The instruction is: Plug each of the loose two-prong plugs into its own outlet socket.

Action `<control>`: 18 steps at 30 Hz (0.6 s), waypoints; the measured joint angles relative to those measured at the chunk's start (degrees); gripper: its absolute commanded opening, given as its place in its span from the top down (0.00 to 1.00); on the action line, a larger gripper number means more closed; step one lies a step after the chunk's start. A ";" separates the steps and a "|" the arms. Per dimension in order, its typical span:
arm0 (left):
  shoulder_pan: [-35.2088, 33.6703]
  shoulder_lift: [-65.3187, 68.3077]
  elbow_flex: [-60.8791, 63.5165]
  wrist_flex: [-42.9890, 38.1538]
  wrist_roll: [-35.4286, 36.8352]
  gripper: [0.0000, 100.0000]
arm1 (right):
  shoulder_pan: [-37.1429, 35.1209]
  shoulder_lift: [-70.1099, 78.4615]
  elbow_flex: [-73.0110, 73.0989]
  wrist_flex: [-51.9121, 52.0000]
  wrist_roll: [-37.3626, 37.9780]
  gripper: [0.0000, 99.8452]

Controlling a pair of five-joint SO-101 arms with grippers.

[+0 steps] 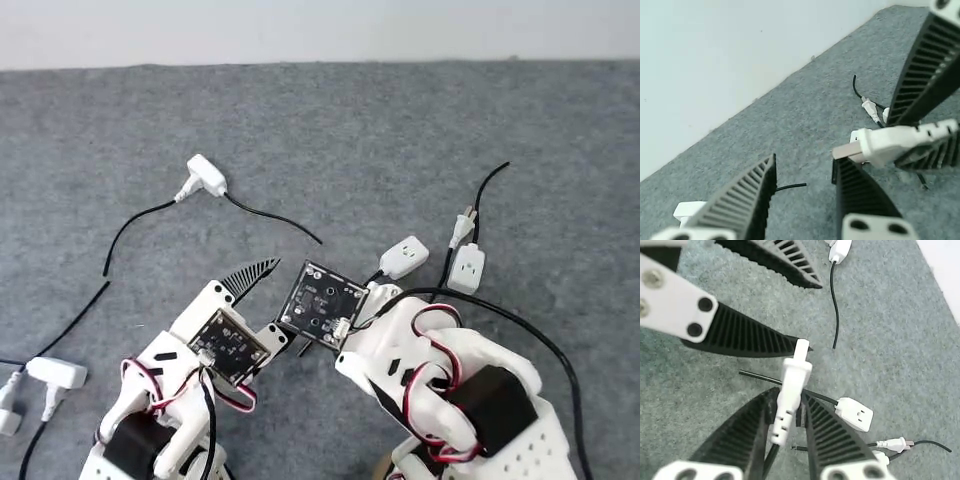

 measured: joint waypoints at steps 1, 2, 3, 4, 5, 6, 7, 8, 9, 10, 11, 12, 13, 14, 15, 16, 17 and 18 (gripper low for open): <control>0.00 0.00 0.00 0.00 0.00 0.81 | 0.00 0.00 0.00 0.00 0.00 0.99; 0.00 0.00 0.00 0.00 0.00 0.81 | 0.00 0.00 0.00 0.00 0.00 0.99; 0.00 0.00 0.00 0.00 0.00 0.81 | 0.00 0.00 0.00 0.00 0.00 0.99; 0.00 0.00 0.09 0.00 0.00 0.81 | 0.00 0.00 0.00 0.00 -0.18 0.99; -0.35 0.00 0.53 -0.09 0.00 0.81 | 0.00 0.00 0.00 0.00 -0.18 0.99; -0.97 0.00 1.23 -0.79 0.00 0.81 | 0.00 0.00 0.00 0.00 -0.18 0.99; -1.67 0.18 2.02 -1.85 0.00 0.81 | 0.00 0.00 0.00 0.00 -0.18 0.99; -2.46 0.09 2.73 -2.73 0.00 0.81 | -0.09 0.00 0.00 0.00 -0.18 0.99; -3.16 0.35 3.16 -3.60 0.00 0.81 | 0.35 0.00 -0.09 0.00 -0.18 0.99; -3.87 0.44 3.60 -4.31 0.00 0.81 | 1.23 0.00 -0.44 0.00 -0.35 0.99; -4.66 0.44 3.87 -4.92 0.00 0.81 | 2.20 0.00 -0.97 0.00 -0.88 0.99; -5.27 0.44 3.96 -5.45 0.00 0.81 | 3.16 0.00 -1.76 0.00 -1.93 0.99; -5.63 0.35 3.96 -5.71 0.00 0.81 | 4.13 0.26 -2.81 0.00 -2.99 0.99; -5.89 0.35 3.96 -5.98 0.09 0.81 | 5.36 0.88 -4.22 0.00 -4.22 0.99; -6.33 0.35 3.96 -6.24 0.35 0.81 | 6.51 1.76 -5.89 0.26 -5.36 0.99; -6.86 0.35 3.96 -6.51 0.70 0.81 | 7.74 3.34 -7.74 0.79 -6.68 0.99; -7.21 0.35 4.22 -6.95 0.88 0.81 | 8.97 5.27 -9.93 1.49 -7.91 0.99; -7.82 0.18 4.75 -7.47 1.05 0.81 | 9.93 7.65 -12.13 2.37 -9.32 0.99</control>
